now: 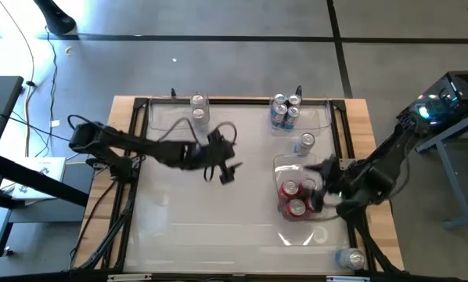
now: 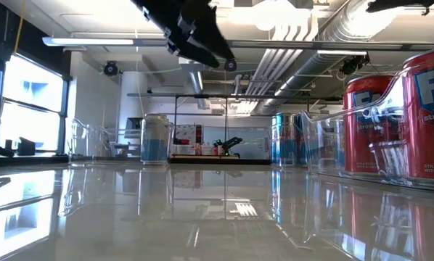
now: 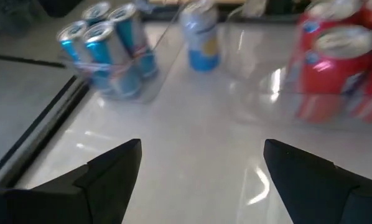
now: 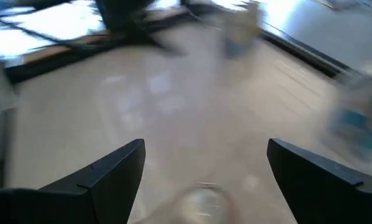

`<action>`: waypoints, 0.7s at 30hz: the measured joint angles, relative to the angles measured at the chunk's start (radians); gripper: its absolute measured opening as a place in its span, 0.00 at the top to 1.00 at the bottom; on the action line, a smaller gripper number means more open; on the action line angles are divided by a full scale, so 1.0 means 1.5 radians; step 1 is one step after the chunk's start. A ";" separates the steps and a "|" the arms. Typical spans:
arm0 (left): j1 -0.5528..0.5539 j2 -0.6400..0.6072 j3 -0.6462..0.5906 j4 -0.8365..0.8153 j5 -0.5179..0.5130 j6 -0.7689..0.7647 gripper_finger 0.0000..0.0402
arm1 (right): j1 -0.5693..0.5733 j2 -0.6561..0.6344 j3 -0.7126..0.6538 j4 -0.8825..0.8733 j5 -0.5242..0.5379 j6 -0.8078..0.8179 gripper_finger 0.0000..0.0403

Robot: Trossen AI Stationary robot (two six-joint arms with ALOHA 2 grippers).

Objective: Sort soda cans
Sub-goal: Put the top white soda can into the top left transparent bin

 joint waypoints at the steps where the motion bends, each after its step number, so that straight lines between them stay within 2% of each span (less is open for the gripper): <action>1: -0.017 0.003 -0.008 0.024 -0.011 -0.010 0.17 | -0.019 0.000 0.025 -0.075 -0.015 0.050 0.17; 4: -0.058 0.012 -0.031 0.110 -0.051 -0.034 0.17 | -0.104 0.000 0.074 -0.262 -0.104 0.140 0.17; 7: -0.088 0.029 -0.039 0.165 -0.097 -0.042 0.17 | -0.219 -0.004 0.084 -0.343 -0.188 0.106 0.17; 11: -0.109 0.047 -0.038 0.220 -0.138 -0.022 0.17 | -0.382 -0.013 0.074 -0.314 -0.266 -0.014 0.17; 17: -0.117 0.051 -0.038 0.215 -0.140 -0.025 0.17 | -0.613 -0.006 0.043 -0.156 -0.422 -0.249 0.17; 21: -0.120 0.051 -0.038 0.212 -0.139 -0.027 0.17 | -0.724 0.031 0.025 -0.136 -0.449 -0.308 0.17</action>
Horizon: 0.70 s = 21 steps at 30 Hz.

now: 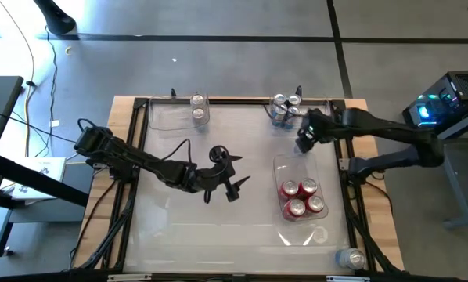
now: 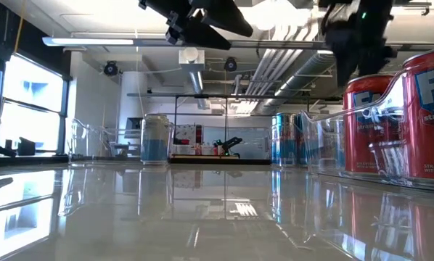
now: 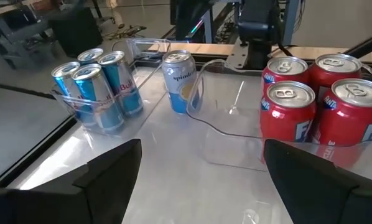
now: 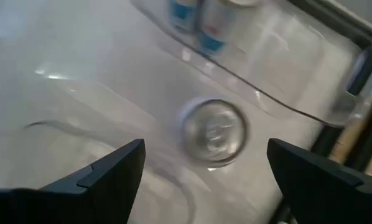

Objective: Sort soda cans
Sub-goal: Put the top white soda can into the top left transparent bin

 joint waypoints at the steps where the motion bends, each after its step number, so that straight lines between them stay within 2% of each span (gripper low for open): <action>1: -0.001 0.000 0.000 -0.002 0.000 -0.003 0.17 | -0.019 0.012 -0.004 -0.001 -0.006 -0.010 0.17; 8: -0.006 0.000 0.000 -0.018 0.002 -0.004 0.17 | -0.078 0.091 -0.042 0.052 -0.085 -0.089 0.17; 16: -0.006 0.000 0.000 -0.021 0.002 -0.005 0.17 | -0.095 0.150 -0.040 0.048 -0.041 -0.110 0.17; 21: -0.006 0.000 0.000 -0.030 0.002 -0.010 0.17 | -0.095 0.151 -0.040 0.047 -0.052 -0.112 0.17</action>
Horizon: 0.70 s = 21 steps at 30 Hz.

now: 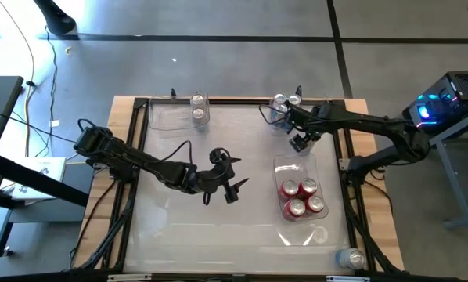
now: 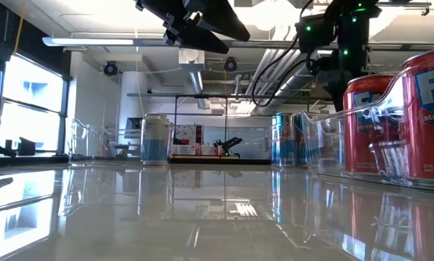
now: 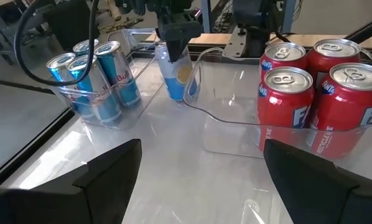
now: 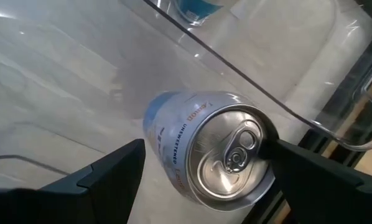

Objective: Sort soda cans
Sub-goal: Put the top white soda can into the top left transparent bin

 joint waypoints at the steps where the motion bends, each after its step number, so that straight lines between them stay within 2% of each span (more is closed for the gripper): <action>1: 0.000 0.000 0.000 -0.001 0.000 0.000 0.17 | 0.000 0.000 0.000 -0.002 -0.002 0.000 0.17; 6: 0.000 0.000 0.000 -0.001 0.000 0.000 0.17 | 0.002 0.000 0.003 -0.014 -0.017 0.000 0.17; 12: 0.000 0.000 0.000 -0.001 0.000 -0.001 0.17 | 0.002 0.004 0.046 -0.036 -0.054 0.001 0.17; 21: 0.000 0.000 0.000 -0.007 0.000 -0.011 0.17 | 0.002 0.004 0.062 -0.039 -0.025 0.011 0.17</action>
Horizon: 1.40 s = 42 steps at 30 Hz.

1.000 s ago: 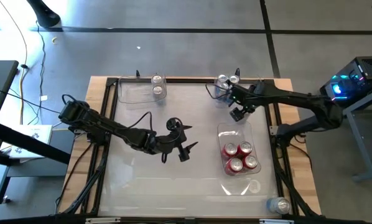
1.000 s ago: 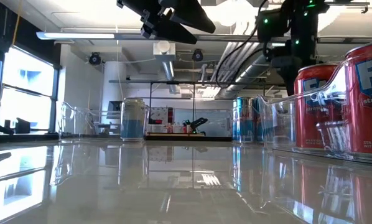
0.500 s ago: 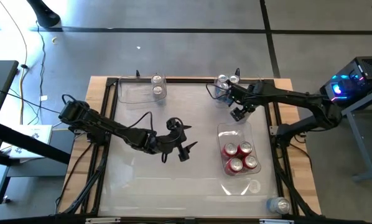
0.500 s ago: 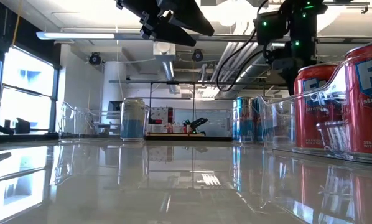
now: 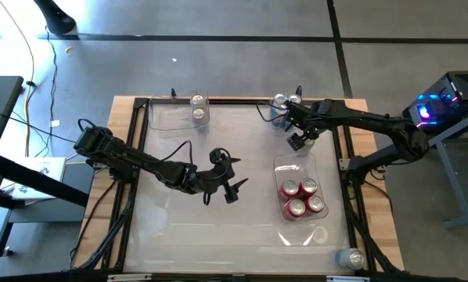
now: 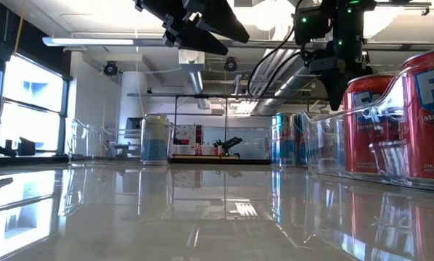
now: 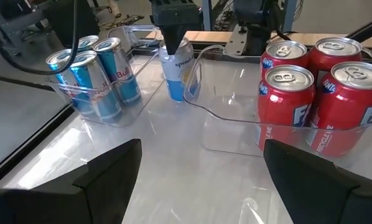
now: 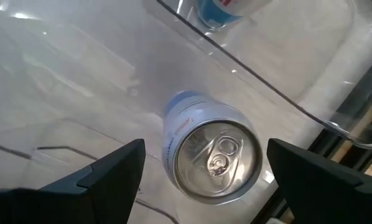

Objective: Sort soda cans
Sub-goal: Put the top white soda can into the top left transparent bin

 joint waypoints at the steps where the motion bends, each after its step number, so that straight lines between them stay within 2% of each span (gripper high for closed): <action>1: 0.000 0.000 0.000 -0.001 0.000 0.000 0.17 | 0.000 0.000 0.000 0.000 0.002 0.005 0.17; 14: -0.010 0.000 0.000 0.000 0.000 -0.007 0.17 | 0.000 0.072 0.000 -0.005 0.004 -0.009 0.18; 27: -0.020 0.000 0.000 -0.027 0.000 -0.019 0.17 | 0.000 0.091 0.003 -0.002 -0.010 -0.037 0.34; 30: -0.023 0.000 0.001 -0.041 -0.004 -0.025 0.17 | 0.008 0.091 0.007 -0.004 -0.009 -0.042 0.34; 37: -0.072 -0.034 0.001 -0.169 -0.019 -0.097 0.17 | 0.056 0.100 0.094 -0.014 -0.012 -0.028 0.34; 42: -0.105 -0.070 0.001 -0.257 -0.067 -0.159 0.17 | 0.100 0.173 0.215 -0.020 -0.005 -0.056 0.34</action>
